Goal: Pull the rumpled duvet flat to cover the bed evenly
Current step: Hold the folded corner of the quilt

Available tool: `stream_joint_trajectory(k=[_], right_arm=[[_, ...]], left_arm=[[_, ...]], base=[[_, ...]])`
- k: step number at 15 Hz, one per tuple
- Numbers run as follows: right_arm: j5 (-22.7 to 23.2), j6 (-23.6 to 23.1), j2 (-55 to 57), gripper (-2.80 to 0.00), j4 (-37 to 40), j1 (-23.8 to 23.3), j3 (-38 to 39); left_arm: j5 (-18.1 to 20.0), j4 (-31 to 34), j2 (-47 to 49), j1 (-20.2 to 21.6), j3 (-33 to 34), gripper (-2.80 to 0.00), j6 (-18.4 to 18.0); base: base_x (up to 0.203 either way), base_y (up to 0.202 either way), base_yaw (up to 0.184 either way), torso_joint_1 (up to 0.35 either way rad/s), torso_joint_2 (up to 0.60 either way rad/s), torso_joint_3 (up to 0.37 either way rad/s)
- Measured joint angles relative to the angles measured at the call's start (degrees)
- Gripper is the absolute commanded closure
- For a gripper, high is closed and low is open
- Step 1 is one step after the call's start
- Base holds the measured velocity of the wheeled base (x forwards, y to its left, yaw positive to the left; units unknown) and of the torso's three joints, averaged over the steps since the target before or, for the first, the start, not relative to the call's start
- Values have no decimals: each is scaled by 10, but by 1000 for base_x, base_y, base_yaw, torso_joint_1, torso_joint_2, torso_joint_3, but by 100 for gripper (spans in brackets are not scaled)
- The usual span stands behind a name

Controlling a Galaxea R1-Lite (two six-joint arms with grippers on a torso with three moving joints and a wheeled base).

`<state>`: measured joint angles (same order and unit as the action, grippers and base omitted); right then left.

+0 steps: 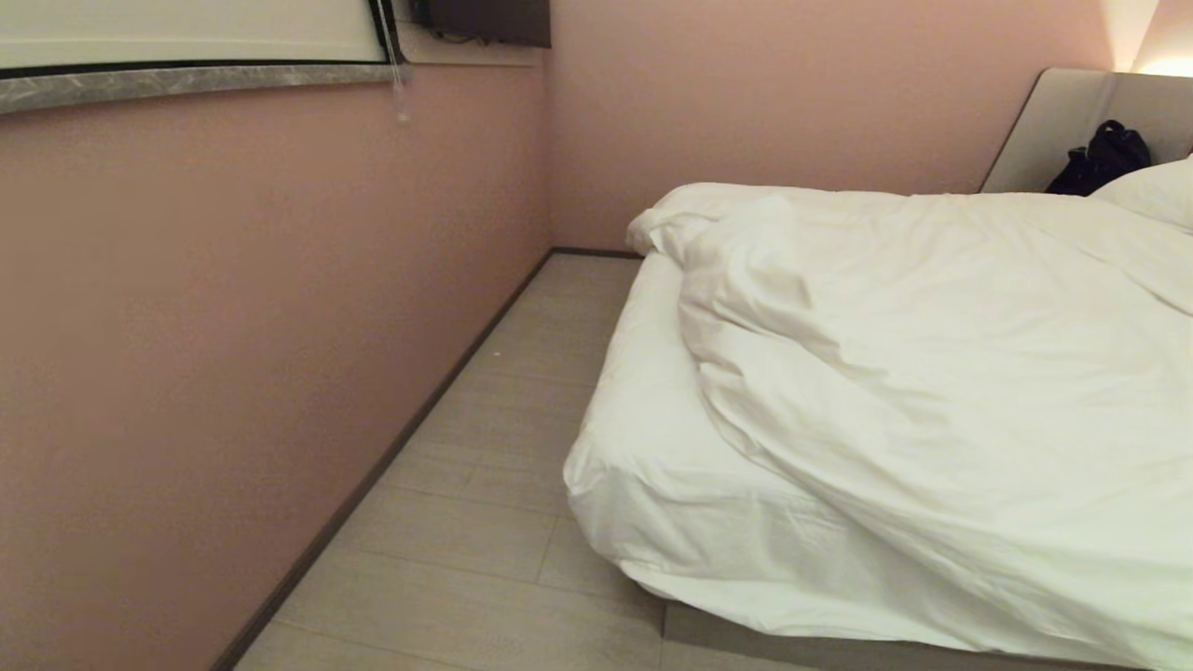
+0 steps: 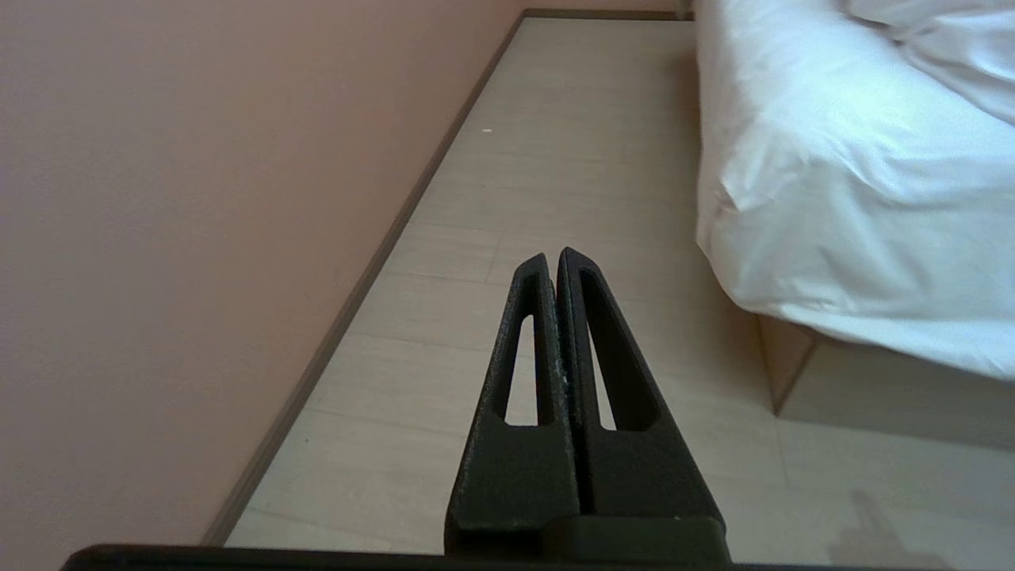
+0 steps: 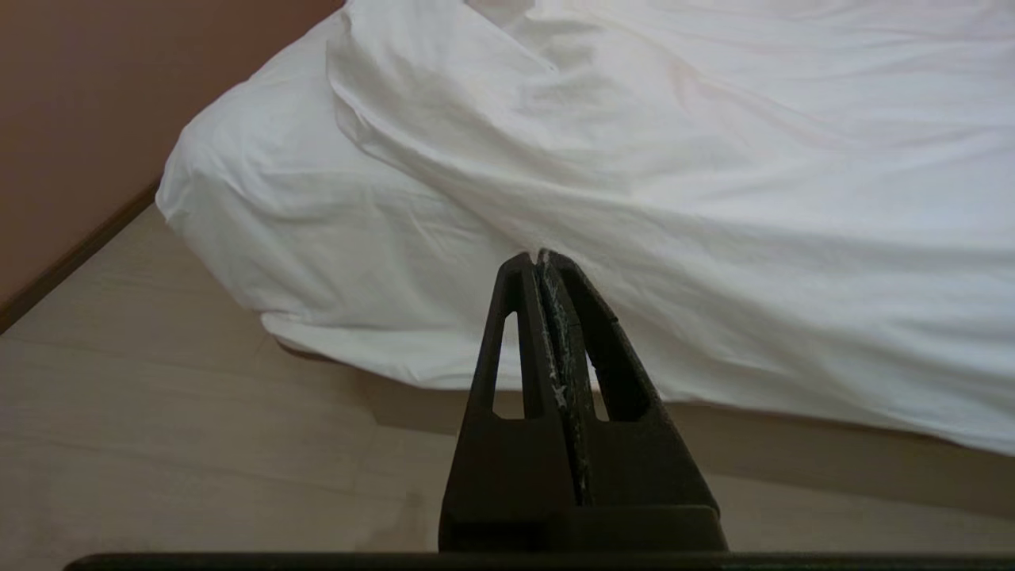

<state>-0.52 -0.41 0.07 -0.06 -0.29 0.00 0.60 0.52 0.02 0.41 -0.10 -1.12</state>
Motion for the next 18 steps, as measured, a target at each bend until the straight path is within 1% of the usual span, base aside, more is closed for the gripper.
stream_joint_trajectory(k=[4,11,16,17,18], right_arm=[[0,0,0,0,0,0,0],[0,0,0,0,0,0,0],[0,0,0,0,0,0,0],[0,0,0,0,0,0,0],[0,0,0,0,0,0,0]], left_arm=[[-1,0,0,0,0,0,2],[0,0,0,0,0,0,0],[0,0,0,0,0,0,2],[-1,0,0,0,0,0,2],[-1,0,0,0,0,0,2]], base=[[170,0,-1,5,5,2],[0,0,0,0,0,0],[183,0,0,2,1,3],[151,0,0,11,7,2],[0,0,0,0,0,0]])
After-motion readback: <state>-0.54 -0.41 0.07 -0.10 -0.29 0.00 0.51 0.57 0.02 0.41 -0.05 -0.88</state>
